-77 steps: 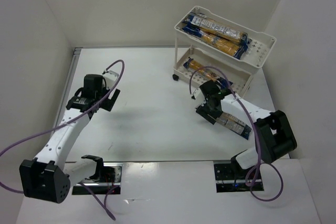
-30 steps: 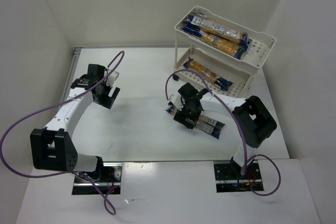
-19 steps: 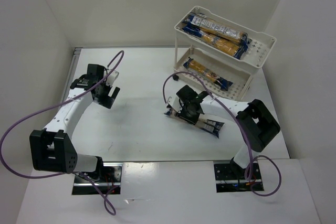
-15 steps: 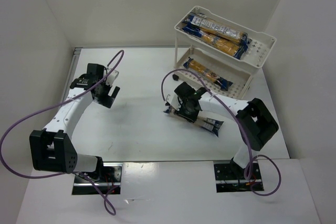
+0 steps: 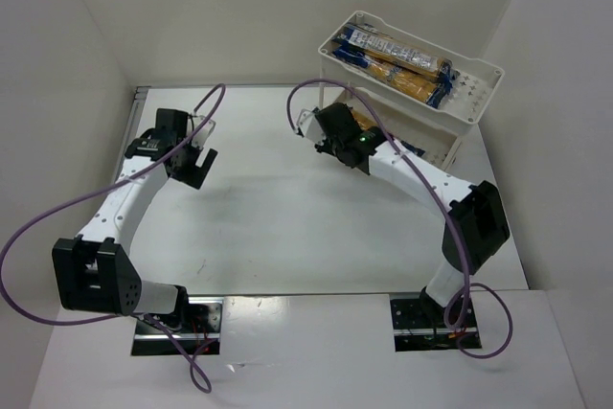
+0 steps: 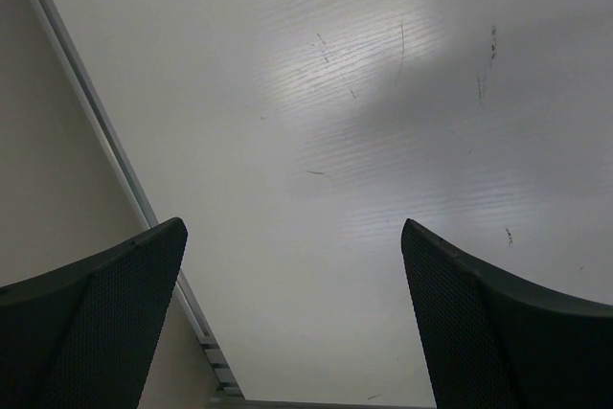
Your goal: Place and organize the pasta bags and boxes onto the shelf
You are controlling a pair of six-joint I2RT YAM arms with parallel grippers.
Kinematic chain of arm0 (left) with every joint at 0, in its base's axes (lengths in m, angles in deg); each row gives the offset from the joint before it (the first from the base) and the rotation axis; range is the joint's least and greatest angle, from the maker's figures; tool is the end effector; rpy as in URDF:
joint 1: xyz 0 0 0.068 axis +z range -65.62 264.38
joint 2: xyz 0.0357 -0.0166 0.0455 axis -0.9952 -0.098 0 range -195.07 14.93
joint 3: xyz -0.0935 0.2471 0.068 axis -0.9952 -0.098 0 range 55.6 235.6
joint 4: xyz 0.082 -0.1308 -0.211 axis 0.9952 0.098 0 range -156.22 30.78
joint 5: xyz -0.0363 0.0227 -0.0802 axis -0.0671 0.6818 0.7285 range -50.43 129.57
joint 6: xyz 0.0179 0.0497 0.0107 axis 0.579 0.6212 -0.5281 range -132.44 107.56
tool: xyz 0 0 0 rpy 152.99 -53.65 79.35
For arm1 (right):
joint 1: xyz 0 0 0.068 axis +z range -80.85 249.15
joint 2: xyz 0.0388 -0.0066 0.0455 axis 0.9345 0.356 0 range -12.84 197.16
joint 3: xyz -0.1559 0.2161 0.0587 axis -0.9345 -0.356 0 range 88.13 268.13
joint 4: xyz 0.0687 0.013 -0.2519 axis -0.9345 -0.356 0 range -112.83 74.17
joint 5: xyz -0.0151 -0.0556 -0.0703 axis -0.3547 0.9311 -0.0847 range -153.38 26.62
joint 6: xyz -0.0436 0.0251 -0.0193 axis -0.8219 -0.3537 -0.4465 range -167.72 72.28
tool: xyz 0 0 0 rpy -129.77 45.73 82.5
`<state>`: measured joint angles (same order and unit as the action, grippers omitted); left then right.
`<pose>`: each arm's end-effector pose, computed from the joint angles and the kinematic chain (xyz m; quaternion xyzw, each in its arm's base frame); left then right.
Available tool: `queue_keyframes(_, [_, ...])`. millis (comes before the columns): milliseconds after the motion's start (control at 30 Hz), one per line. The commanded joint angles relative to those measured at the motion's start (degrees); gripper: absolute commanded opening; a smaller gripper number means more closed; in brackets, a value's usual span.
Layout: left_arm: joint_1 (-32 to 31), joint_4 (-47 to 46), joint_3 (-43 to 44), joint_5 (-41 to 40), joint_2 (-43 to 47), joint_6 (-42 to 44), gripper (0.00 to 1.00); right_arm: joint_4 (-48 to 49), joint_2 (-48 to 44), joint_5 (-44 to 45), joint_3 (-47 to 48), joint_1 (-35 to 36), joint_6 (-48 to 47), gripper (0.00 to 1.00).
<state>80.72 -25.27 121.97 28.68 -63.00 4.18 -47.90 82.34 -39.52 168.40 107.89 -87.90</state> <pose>0.2830 -0.0114 0.2949 0.1360 0.9334 0.1254 0.3076 0.2965 0.2196 0.2936 -0.5200 0.7509 -0.1967 0.3563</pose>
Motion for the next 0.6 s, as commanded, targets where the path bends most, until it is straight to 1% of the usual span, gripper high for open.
queue_keyframes(0, [0.1,-1.4,2.3,-0.5,-0.8,0.9,1.00,9.2,0.1,8.7,5.6,-5.2,-7.5,0.00])
queue_keyframes(133, [0.1,-1.4,2.9,-0.5,-0.8,1.4,1.00,12.2,2.3,8.0,6.7,-10.3,-10.3,0.00])
queue_keyframes(233, [0.1,-1.4,2.9,-0.5,-0.8,1.4,1.00,16.1,4.5,8.0,5.9,-12.7,-12.4,0.00])
queue_keyframes(367, [0.1,-1.4,2.9,-0.5,-0.8,1.4,1.00,17.8,8.2,7.4,8.1,-13.9,-12.4,0.00])
queue_keyframes(400, [0.1,-1.4,2.9,-0.5,-0.8,1.4,1.00,18.4,8.9,7.4,8.8,-13.9,-12.4,0.02])
queue_keyframes(433, [0.1,-1.4,2.9,-0.5,-0.8,1.4,1.00,18.5,9.5,7.4,8.8,-14.4,-12.9,0.26])
queue_keyframes(467, [0.1,-1.4,2.9,-0.5,-0.8,1.4,1.00,19.0,10.1,8.0,8.8,-14.4,-12.9,0.46])
queue_keyframes(500, [0.1,-1.4,2.9,-0.5,-0.3,1.4,1.00,19.0,10.1,8.0,8.8,-14.4,-12.9,0.63])
queue_keyframes(533, [0.1,-1.4,2.9,-0.5,-0.3,1.4,1.00,18.5,10.1,8.0,8.2,-14.4,-12.9,0.74])
queue_keyframes(567, [0.1,-1.4,2.2,-0.5,-0.3,1.9,1.00,18.5,10.1,8.0,8.2,-14.4,-12.9,0.78])
